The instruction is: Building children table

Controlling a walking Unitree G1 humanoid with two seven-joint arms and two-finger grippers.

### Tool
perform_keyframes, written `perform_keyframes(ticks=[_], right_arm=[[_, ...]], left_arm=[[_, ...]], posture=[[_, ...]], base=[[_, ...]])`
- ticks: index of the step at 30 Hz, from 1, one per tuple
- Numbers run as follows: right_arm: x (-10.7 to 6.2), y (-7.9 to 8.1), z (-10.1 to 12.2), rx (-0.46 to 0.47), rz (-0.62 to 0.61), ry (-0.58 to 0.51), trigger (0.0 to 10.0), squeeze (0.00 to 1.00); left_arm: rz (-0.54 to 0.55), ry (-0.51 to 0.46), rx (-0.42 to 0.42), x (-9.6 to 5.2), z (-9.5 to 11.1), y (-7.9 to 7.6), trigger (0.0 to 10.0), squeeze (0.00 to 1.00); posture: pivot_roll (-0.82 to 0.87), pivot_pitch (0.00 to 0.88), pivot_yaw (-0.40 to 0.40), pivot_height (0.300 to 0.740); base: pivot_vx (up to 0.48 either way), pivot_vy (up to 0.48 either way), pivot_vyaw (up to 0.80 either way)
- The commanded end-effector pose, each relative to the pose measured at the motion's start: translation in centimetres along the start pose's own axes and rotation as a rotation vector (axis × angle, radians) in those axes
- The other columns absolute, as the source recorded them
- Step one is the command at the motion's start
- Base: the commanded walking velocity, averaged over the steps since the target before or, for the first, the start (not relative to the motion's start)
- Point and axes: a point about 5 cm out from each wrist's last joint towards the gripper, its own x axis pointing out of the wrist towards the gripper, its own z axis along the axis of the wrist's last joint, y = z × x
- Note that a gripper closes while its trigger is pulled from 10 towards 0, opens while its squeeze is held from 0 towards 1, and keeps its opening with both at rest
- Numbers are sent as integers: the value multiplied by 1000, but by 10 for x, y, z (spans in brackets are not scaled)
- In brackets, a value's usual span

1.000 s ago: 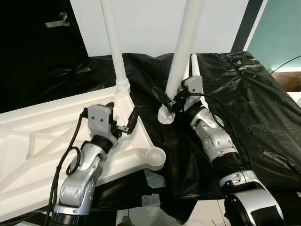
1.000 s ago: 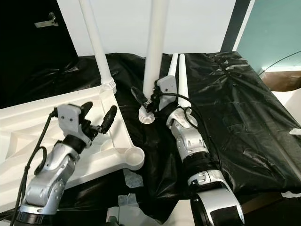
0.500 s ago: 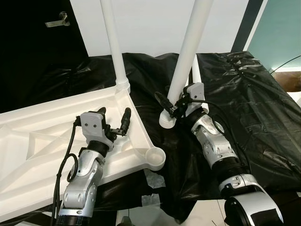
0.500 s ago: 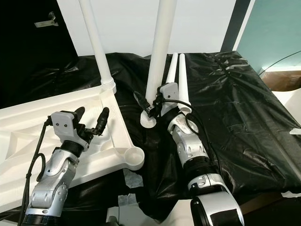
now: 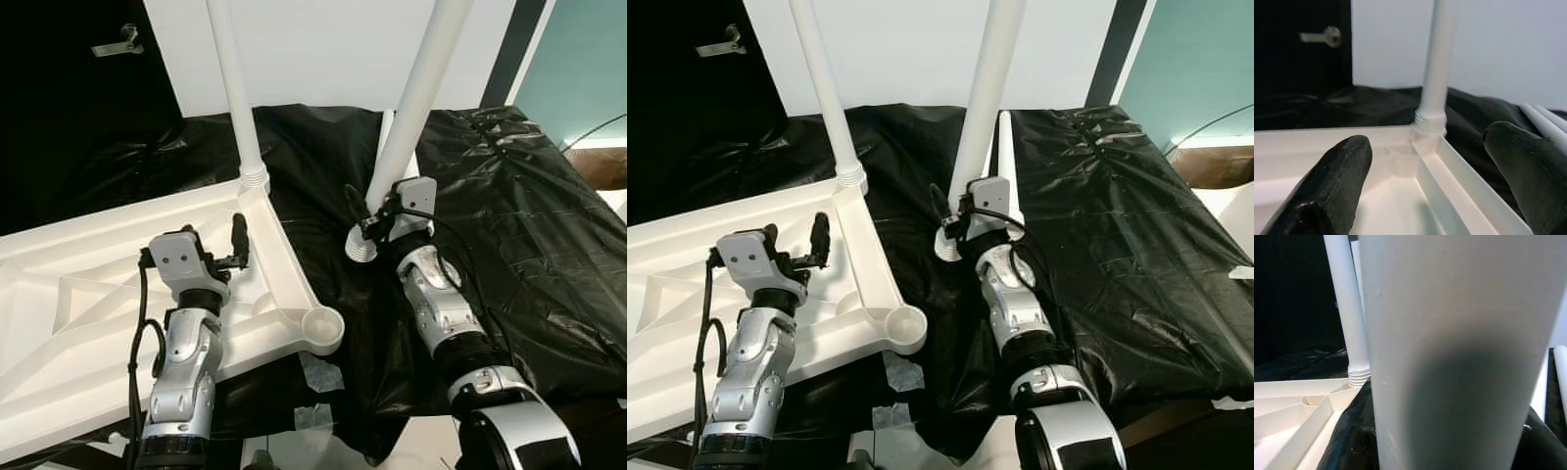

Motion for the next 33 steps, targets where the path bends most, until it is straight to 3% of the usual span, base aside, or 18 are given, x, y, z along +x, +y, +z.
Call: perform_keyframes(ticks=[1,4,7,13,15,18,19,20,23,25,33], right_arm=[[-1,2,0,-5,-16,-14,10000,0],[-1,5,-1,2,-8,-10,10000,0],[-1,18,-5,32,90,8,10000,0],[-2,23,-4,29,206,20,10000,0],[-2,23,-4,29,206,20,10000,0],[-5,22,-1,10,319,33,10000,0],[-5,22,-1,10,319,33,10000,0],[-6,23,2,0,373,35,10000,0],[-6,23,2,0,373,35,10000,0],[-6,28,6,-2,431,32,10000,0],[-9,45,18,30,543,0,10000,0]], left_arm=[[76,-15,20,0,1,7,10000,0],[71,-20,22,0,1,8,10000,0],[-43,-10,15,-3,4,2,10000,0],[-221,43,26,-14,5,-1,10000,0],[-221,43,26,-14,5,-1,10000,0],[-420,140,53,-31,4,-4,10000,0],[-420,140,53,-31,4,-4,10000,0],[-548,191,64,-43,5,-9,10000,0],[-548,191,64,-43,5,-9,10000,0],[-647,243,56,-54,5,-14,10000,0],[-751,317,26,-69,10,-20,10000,0]], posture=[[137,32,-1,740],[137,32,-1,740],[143,31,0,740],[148,37,-4,740],[148,37,-4,740],[156,41,-7,740],[156,41,-7,740],[163,41,-10,740],[163,41,-10,740],[165,41,-12,740],[170,35,-14,740]], base=[[0,0,0],[0,0,0],[0,0,0],[0,0,0],[0,0,0],[0,0,0],[0,0,0],[0,0,0],[0,0,0],[0,0,0],[0,0,0]])
